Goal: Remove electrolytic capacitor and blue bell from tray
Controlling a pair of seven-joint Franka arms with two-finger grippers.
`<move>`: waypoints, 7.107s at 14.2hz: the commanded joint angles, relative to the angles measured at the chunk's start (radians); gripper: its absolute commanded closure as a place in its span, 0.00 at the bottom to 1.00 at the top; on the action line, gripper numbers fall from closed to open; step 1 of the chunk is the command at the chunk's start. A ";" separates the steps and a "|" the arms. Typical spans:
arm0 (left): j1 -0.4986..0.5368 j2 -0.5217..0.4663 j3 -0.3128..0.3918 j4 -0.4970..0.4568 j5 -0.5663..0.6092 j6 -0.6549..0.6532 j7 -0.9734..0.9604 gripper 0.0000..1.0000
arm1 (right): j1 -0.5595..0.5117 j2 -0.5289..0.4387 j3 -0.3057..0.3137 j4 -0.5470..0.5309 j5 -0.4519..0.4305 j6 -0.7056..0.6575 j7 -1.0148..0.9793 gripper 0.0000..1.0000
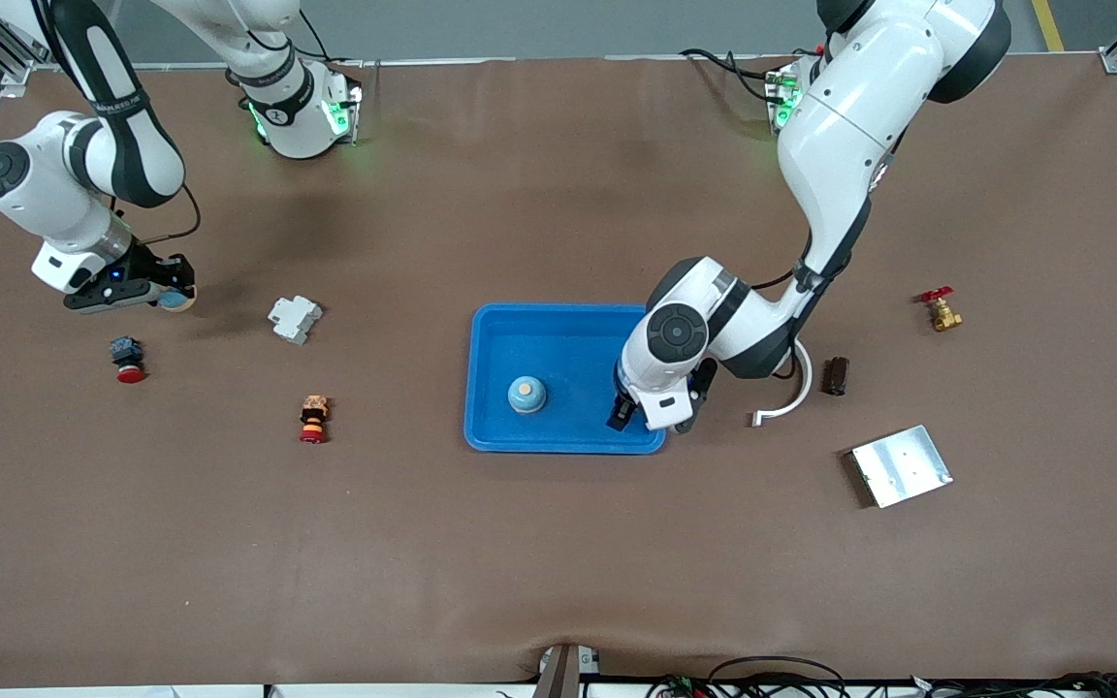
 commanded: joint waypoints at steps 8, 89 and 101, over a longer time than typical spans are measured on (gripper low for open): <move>-0.007 0.021 0.011 0.018 0.023 0.024 -0.021 0.68 | -0.026 0.084 0.019 -0.012 0.034 0.104 -0.032 1.00; 0.459 -0.280 -0.109 -0.456 0.152 0.060 1.384 0.00 | 0.828 0.464 0.137 1.020 0.022 -0.501 1.692 0.00; 0.729 -0.559 -0.236 -0.459 0.037 -0.188 1.567 0.00 | 0.876 0.658 0.135 1.158 0.019 -0.474 1.699 0.00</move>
